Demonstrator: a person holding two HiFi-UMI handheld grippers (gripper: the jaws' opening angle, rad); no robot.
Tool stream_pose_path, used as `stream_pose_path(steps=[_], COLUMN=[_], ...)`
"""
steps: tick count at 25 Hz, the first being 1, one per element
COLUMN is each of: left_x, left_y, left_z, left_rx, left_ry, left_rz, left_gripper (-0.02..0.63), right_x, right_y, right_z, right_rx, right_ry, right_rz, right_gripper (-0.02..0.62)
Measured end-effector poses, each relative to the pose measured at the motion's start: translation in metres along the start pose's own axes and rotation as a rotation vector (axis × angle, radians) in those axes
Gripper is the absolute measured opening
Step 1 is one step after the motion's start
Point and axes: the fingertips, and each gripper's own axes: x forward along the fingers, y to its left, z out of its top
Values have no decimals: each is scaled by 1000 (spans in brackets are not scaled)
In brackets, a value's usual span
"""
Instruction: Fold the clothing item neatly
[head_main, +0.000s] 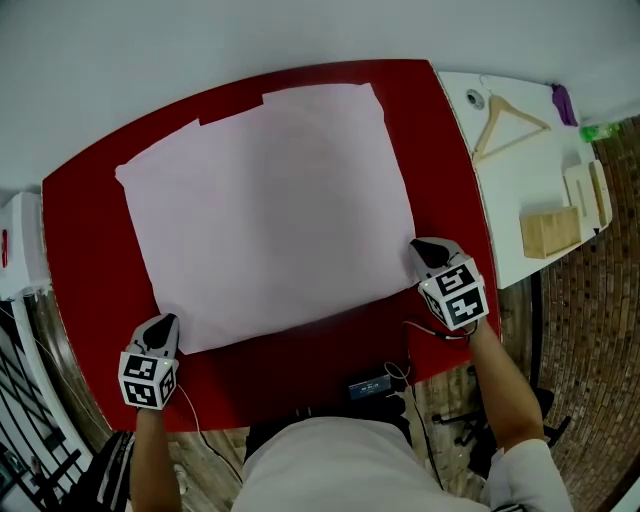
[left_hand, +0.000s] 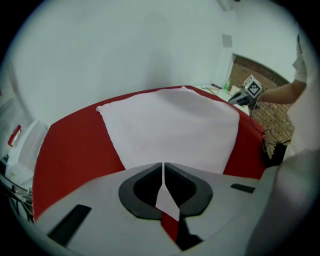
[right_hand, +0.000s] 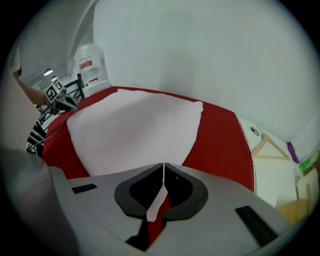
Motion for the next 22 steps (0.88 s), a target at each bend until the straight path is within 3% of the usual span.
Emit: stream_pose_path(steps=[5, 8, 12, 15, 18, 22], left_x=[5, 3, -3, -10, -29, -12], left_y=[-30, -38, -39, -40, -42, -48], left_z=[-24, -28, -30, -36, -50, -57], left_rx=[-15, -35, -98, -168, -230, -269], left_ry=[40, 30, 6, -4, 4, 19], left_rz=[-24, -5, 14, 3, 47, 22], left_gripper=[15, 17, 29, 107, 139, 147], right_x=[-6, -14, -18, -17, -13, -23], right_y=[8, 10, 16, 22, 32, 15], right_z=[-41, -50, -54, -58, -59, -81], right_rx=[33, 85, 131, 168, 187, 241], right_ry=[25, 7, -13, -23, -29, 27], right_rz=[-120, -145, -139, -103, -36, -85], right_gripper=[20, 23, 53, 71, 72, 71])
